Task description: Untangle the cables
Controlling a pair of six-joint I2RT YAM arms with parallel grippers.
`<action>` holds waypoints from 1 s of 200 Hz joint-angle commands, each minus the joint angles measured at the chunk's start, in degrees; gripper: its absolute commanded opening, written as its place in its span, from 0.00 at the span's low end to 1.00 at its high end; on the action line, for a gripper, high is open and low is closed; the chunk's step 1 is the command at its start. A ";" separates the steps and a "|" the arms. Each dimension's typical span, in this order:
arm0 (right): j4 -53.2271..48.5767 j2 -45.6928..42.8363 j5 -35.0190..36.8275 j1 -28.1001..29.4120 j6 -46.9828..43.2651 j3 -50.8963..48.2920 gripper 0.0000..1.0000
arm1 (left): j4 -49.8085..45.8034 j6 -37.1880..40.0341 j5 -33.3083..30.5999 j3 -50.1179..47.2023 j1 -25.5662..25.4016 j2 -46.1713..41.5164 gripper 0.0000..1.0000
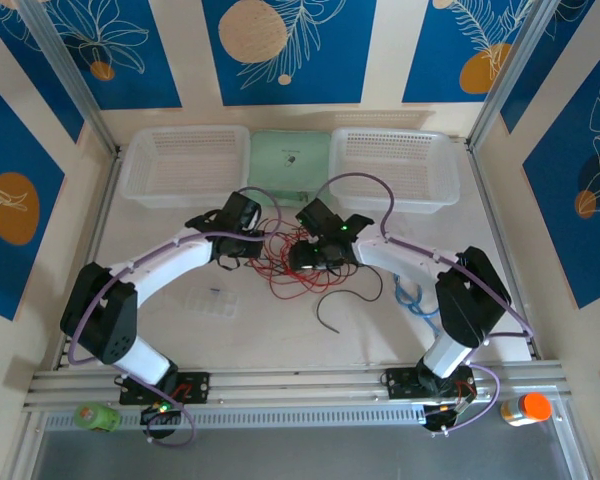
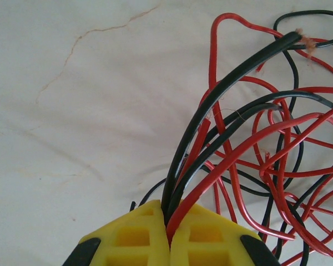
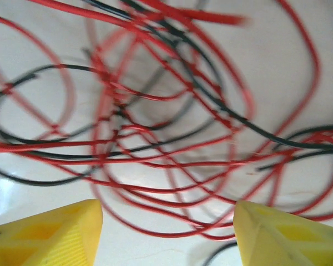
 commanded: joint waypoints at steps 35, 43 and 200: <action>-1.80 12.61 0.28 2.31 2.22 10.82 0.61 | 0.02 -1.41 -0.81 1.57 -1.57 -1.05 0.00; -1.88 14.33 0.23 2.39 2.12 11.82 0.60 | -0.06 -1.43 -1.22 1.35 -1.57 -1.20 0.00; -9.61 -3.14 7.94 -1.41 2.35 6.26 0.00 | -5.13 -0.29 -12.10 -1.39 2.19 2.67 0.00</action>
